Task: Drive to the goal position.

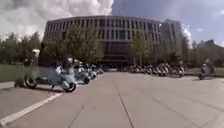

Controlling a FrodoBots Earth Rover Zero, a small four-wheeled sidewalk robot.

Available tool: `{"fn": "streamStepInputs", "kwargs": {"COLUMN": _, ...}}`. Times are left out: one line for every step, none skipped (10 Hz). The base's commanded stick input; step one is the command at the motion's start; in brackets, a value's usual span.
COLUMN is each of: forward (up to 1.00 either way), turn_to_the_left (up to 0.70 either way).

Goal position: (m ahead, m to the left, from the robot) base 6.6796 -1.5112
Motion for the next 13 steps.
{"fn": "streamStepInputs", "kwargs": {"forward": 1.0, "turn_to_the_left": 0.0}}
{"fn": "streamStepInputs", "kwargs": {"forward": 1.0, "turn_to_the_left": 0.0}}
{"fn": "streamStepInputs", "kwargs": {"forward": 1.0, "turn_to_the_left": 0.0}}
{"fn": "streamStepInputs", "kwargs": {"forward": 1.0, "turn_to_the_left": 0.0}}
{"fn": "streamStepInputs", "kwargs": {"forward": 1.0, "turn_to_the_left": 0.0}}
{"fn": "streamStepInputs", "kwargs": {"forward": 1.0, "turn_to_the_left": 0.0}}
{"fn": "streamStepInputs", "kwargs": {"forward": 1.0, "turn_to_the_left": 0.0}}
{"fn": "streamStepInputs", "kwargs": {"forward": 1.0, "turn_to_the_left": 0.0}}
{"fn": "streamStepInputs", "kwargs": {"forward": 1.0, "turn_to_the_left": 0.0}}
{"fn": "streamStepInputs", "kwargs": {"forward": 1.0, "turn_to_the_left": 0.0}}
{"fn": "streamStepInputs", "kwargs": {"forward": 1.0, "turn_to_the_left": 0.0}}
{"fn": "streamStepInputs", "kwargs": {"forward": 1.0, "turn_to_the_left": 0.0}}
{"fn": "streamStepInputs", "kwargs": {"forward": 1.0, "turn_to_the_left": 0.0}}
